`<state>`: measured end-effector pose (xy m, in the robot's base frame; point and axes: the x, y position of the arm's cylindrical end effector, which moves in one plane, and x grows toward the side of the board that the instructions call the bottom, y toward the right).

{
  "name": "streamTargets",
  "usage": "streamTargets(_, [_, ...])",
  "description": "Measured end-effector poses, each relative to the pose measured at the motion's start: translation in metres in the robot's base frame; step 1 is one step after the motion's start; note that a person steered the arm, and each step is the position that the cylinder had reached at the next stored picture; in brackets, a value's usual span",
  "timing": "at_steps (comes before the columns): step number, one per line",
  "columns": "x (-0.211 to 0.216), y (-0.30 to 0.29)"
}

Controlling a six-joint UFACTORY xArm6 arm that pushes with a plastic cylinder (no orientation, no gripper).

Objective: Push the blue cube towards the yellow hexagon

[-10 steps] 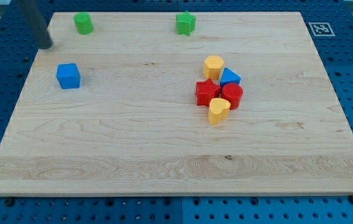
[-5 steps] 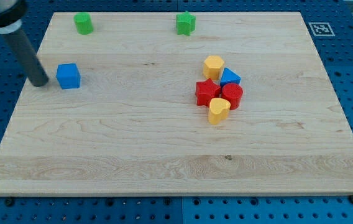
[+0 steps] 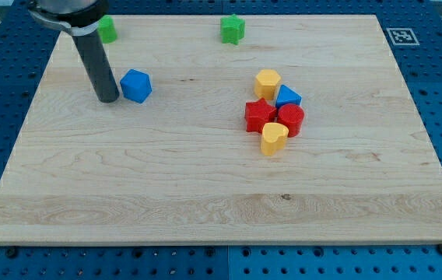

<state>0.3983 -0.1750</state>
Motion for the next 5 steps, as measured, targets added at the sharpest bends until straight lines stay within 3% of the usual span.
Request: streamTargets(5, [-0.035, 0.001])
